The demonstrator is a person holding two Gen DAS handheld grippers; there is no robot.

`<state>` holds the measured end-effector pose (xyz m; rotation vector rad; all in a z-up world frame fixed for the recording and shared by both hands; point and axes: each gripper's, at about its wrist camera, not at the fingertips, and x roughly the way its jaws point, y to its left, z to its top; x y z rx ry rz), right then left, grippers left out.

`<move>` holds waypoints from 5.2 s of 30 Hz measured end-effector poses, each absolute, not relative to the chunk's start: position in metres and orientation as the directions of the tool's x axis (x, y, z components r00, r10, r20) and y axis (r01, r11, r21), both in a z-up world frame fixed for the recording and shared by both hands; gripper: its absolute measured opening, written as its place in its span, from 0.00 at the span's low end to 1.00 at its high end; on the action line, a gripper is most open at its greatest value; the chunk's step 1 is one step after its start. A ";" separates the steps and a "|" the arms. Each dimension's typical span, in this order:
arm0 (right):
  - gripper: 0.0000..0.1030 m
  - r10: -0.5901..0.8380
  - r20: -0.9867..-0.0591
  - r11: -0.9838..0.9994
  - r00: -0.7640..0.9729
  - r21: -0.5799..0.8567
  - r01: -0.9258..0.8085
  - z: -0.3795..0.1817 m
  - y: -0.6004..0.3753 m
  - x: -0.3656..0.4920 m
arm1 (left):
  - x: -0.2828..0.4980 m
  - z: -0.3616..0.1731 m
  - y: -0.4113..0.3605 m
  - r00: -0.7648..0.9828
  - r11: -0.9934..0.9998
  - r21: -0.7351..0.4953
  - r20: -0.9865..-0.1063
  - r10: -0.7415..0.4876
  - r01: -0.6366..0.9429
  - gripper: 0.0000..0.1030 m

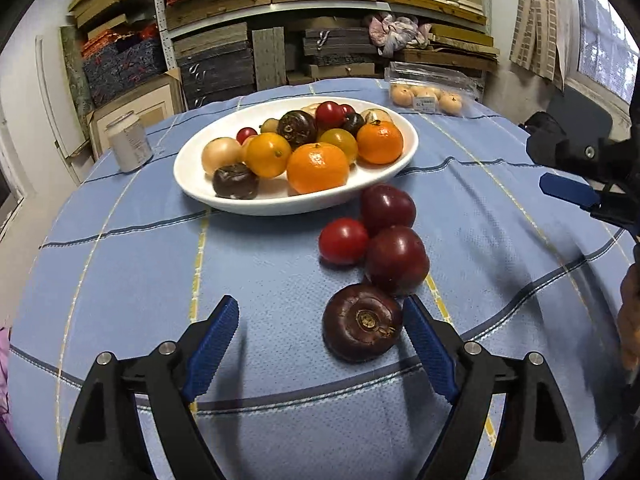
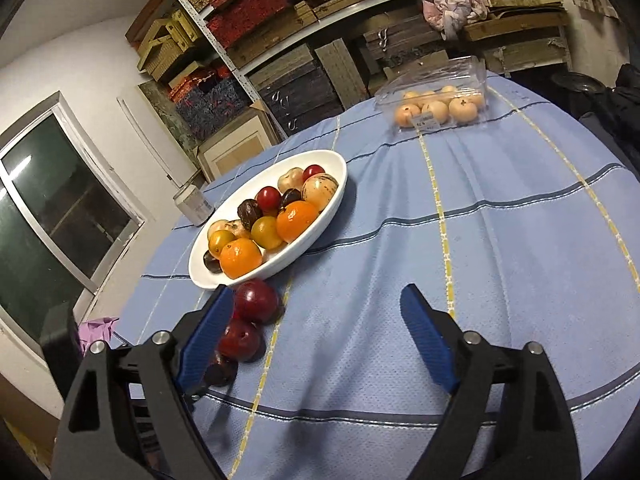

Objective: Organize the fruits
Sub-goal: 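Grasp the large dark purple tomato with the left tool, then grasp a dark red tomato with the right tool while the left tool holds its tomato, then carry both tomatoes over the plate, lower them and open both tools, then withdraw both open tools from the plate toward the last tomatoes, then grasp the red tomato on the cloth with the left tool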

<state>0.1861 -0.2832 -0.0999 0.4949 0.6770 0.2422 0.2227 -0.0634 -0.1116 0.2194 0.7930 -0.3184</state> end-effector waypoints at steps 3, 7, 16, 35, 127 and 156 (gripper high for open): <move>0.81 0.373 -0.543 0.863 0.752 0.500 -0.067 -0.099 -0.279 0.187 | 0.227 -0.113 -0.064 0.653 0.932 0.062 -0.730 -0.202 0.358 0.82; 0.81 0.376 -0.557 0.870 0.741 0.487 -0.075 -0.101 -0.273 0.190 | 0.229 -0.114 -0.062 0.639 0.931 0.039 -0.738 -0.218 0.363 0.81; 0.81 0.378 -0.577 0.888 0.724 0.447 -0.108 -0.105 -0.258 0.190 | 0.229 -0.121 -0.069 0.566 0.899 -0.020 -0.771 -0.292 0.437 0.42; 0.53 0.398 -0.679 0.916 0.617 0.324 -0.235 -0.124 -0.164 0.214 | 0.227 -0.114 -0.037 0.622 0.941 0.022 -0.756 -0.205 0.337 0.42; 0.72 0.360 -0.485 0.899 0.797 0.408 -0.158 -0.040 -0.214 0.159 | 0.187 -0.011 -0.016 0.837 0.972 0.115 -0.535 -0.112 0.203 0.91; 0.89 0.444 -0.521 0.723 0.729 0.689 0.053 -0.120 -0.275 0.149 | 0.247 -0.104 -0.067 0.691 0.961 0.096 -0.714 -0.115 0.260 0.95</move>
